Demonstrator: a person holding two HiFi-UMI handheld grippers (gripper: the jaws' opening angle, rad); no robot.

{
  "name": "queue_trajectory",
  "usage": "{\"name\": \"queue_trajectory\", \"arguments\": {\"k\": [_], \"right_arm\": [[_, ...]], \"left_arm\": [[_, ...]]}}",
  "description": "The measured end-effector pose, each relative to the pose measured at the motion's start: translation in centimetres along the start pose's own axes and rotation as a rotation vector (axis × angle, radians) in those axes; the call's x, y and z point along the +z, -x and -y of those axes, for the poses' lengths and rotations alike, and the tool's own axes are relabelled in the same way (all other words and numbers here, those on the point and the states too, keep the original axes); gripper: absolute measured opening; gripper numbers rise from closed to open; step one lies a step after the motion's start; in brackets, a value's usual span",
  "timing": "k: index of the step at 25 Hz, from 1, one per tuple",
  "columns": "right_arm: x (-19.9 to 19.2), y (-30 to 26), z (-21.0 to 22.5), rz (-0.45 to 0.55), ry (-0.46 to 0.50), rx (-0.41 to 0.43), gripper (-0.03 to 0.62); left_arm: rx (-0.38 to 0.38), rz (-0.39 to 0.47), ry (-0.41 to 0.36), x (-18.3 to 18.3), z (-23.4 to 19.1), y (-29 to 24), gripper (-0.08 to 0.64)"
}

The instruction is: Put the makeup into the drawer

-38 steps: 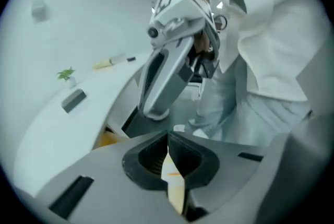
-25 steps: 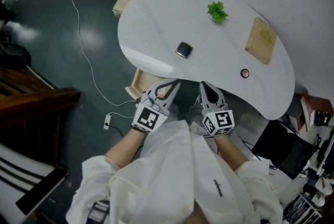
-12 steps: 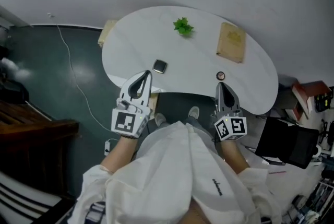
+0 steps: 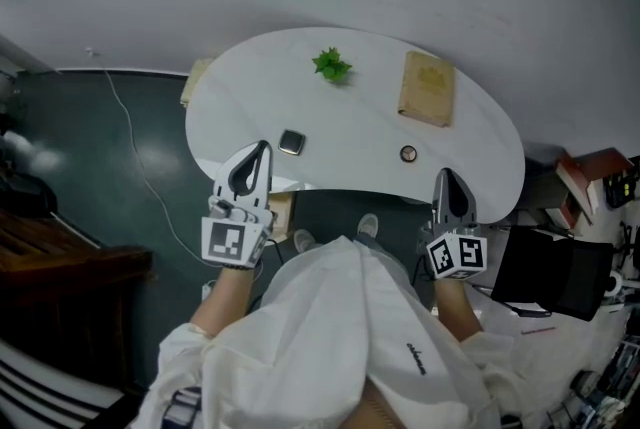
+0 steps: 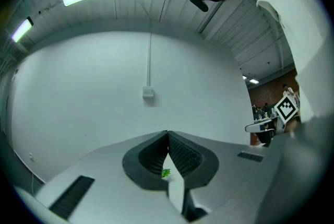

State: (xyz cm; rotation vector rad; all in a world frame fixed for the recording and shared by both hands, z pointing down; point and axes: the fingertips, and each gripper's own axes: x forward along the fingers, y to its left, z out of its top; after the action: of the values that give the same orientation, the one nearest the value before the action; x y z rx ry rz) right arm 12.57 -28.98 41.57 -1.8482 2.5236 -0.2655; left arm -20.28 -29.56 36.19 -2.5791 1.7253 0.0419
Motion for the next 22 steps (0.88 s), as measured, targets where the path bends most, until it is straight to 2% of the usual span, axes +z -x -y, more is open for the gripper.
{"name": "queue_trajectory", "arguments": {"k": [9, 22], "right_arm": [[-0.4, -0.3, 0.3, -0.014, 0.008, -0.005, 0.017], [-0.8, -1.4, -0.2, -0.031, 0.009, 0.003, 0.017]], "left_arm": [[-0.014, -0.009, -0.006, -0.2, 1.2, -0.6, 0.026], [-0.009, -0.03, 0.003, -0.8, 0.7, -1.1, 0.025]]}}
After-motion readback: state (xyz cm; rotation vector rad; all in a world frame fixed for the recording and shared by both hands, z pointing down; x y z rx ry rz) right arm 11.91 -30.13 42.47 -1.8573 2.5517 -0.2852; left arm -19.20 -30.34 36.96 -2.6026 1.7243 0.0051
